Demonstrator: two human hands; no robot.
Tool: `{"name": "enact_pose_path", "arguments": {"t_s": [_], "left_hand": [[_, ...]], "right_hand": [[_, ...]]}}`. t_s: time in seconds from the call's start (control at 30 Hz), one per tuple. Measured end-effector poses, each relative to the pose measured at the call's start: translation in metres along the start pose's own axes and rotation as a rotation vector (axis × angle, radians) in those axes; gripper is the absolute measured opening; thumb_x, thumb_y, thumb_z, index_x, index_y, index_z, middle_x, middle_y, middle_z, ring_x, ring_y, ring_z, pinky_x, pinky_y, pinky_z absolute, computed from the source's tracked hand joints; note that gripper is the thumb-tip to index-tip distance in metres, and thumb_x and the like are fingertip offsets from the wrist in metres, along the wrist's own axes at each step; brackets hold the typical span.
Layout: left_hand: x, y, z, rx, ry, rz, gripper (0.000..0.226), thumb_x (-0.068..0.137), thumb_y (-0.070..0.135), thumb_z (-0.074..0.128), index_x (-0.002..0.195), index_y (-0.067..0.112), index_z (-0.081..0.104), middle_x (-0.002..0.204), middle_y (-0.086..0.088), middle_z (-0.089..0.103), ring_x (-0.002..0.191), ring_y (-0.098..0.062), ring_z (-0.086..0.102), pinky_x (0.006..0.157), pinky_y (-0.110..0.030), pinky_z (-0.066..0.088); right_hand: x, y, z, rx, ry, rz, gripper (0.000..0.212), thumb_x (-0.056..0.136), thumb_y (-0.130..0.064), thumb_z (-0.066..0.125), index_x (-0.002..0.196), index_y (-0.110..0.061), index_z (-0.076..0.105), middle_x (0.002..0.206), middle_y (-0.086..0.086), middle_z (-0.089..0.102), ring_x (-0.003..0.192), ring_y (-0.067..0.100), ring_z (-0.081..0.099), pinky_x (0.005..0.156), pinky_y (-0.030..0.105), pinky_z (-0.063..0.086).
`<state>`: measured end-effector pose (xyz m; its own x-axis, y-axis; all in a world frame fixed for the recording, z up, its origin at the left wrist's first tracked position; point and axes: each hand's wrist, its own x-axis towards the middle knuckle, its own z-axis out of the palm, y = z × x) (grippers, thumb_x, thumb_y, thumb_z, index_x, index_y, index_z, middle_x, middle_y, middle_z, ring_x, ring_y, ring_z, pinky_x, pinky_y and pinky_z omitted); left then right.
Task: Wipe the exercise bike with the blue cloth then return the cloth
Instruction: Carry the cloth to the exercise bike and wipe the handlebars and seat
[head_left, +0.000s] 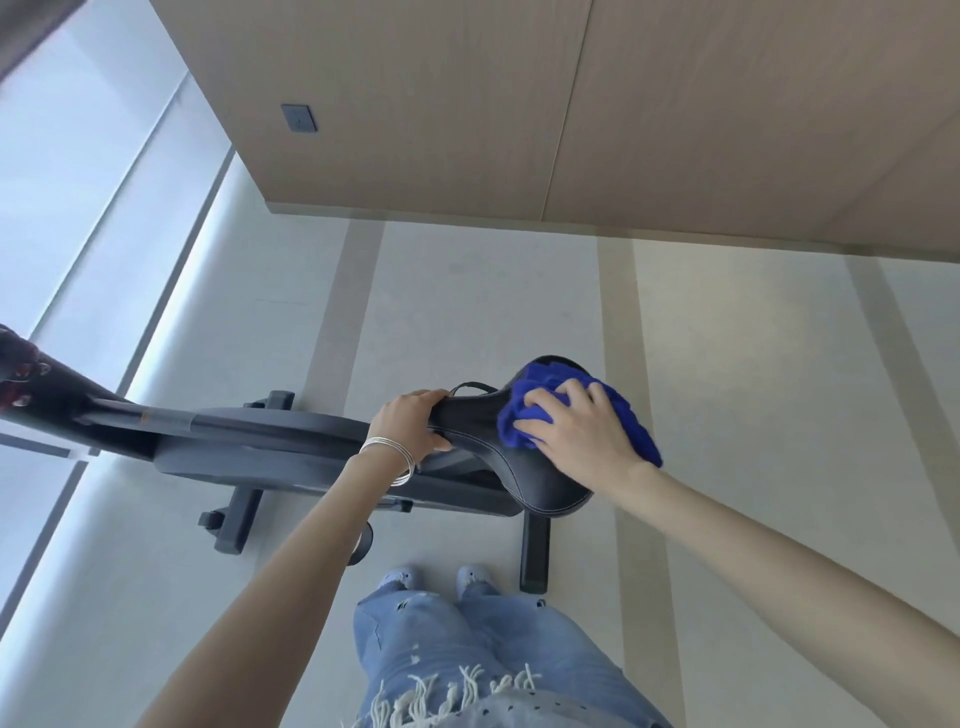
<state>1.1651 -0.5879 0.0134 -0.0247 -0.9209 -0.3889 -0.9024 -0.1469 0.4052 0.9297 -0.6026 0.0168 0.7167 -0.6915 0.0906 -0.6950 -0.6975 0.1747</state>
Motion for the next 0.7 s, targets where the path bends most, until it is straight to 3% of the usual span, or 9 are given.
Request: {"name": "enact_pose_path", "arguments": {"t_s": [0.13,0.5,0.7], "left_hand": [[0.0,-0.001,0.0,-0.009,-0.001,-0.001,0.06,0.075,0.024,0.074,0.13,0.021,0.051,0.125,-0.002,0.061,0.112,-0.03,0.056,0.091,-0.037,0.047],[0.003,-0.002,0.001,0.032,-0.028,-0.008,0.063,0.078,0.026,0.072,0.135,0.02,0.046,0.128,-0.003,0.058,0.114,-0.028,0.055,0.092,-0.037,0.045],[0.001,-0.003,0.002,0.012,-0.013,-0.01,0.062,0.077,0.025,0.072,0.134,0.023,0.047,0.129,0.0,0.058,0.113,-0.03,0.056,0.09,-0.038,0.046]], "right_hand": [[-0.024,0.032,-0.001,0.018,-0.02,0.02,0.027,0.075,-0.021,0.073,0.098,-0.034,0.068,0.107,-0.003,0.063,0.08,0.032,0.057,0.065,0.04,0.048],[0.046,-0.013,-0.007,-0.043,-0.108,-0.181,0.039,0.067,-0.015,0.076,0.101,-0.033,0.068,0.111,0.002,0.061,0.084,0.033,0.056,0.066,0.041,0.044],[0.017,0.013,-0.004,0.036,-0.072,-0.187,0.035,0.072,-0.011,0.072,0.1,-0.032,0.069,0.113,0.002,0.061,0.087,0.035,0.057,0.068,0.042,0.046]]}}
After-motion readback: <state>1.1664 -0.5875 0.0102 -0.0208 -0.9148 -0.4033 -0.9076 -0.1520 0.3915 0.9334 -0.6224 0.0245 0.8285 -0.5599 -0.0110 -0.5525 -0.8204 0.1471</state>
